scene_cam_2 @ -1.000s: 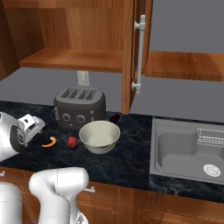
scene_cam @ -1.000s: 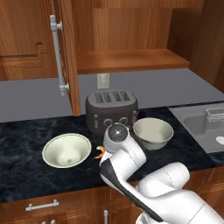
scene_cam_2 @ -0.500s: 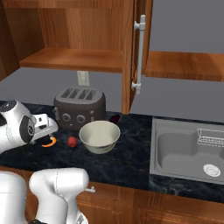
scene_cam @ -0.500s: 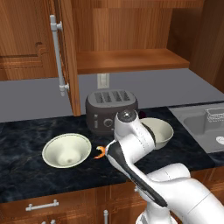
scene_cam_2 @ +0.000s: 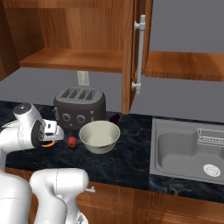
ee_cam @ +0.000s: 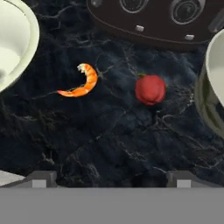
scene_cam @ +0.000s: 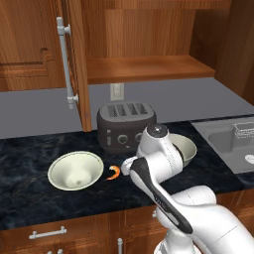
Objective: Pick both bowls and place them on the counter. Then place the bell pepper in one bowl and place the shrimp in the other bowl.
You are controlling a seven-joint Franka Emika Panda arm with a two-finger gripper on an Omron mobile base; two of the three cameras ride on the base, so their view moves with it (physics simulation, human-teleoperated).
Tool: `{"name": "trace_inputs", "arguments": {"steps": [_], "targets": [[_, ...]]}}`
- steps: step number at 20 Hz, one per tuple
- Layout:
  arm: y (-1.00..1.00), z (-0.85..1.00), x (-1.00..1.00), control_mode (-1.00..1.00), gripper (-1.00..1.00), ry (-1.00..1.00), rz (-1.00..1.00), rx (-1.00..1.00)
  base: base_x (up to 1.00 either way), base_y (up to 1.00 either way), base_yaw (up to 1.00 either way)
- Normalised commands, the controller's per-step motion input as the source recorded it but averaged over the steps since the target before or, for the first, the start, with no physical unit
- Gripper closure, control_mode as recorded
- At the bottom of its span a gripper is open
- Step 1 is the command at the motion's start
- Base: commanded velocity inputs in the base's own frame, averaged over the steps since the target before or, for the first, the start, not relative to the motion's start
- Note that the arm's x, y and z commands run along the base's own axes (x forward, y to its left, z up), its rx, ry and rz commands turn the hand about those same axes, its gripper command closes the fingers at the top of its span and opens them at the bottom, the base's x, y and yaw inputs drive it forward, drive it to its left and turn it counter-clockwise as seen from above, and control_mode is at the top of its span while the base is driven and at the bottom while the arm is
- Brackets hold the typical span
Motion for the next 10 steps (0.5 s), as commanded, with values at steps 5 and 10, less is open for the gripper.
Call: {"name": "trace_inputs", "arguments": {"steps": [5,10], "targets": [[0.03,-0.12,0.06,-1.00,-1.00,0.01,-0.29,0.17,0.00,0.00,0.00],[0.09,0.00,0.09,-1.00,-1.00,0.08,-0.30,0.13,0.00,0.00,0.00]]}}
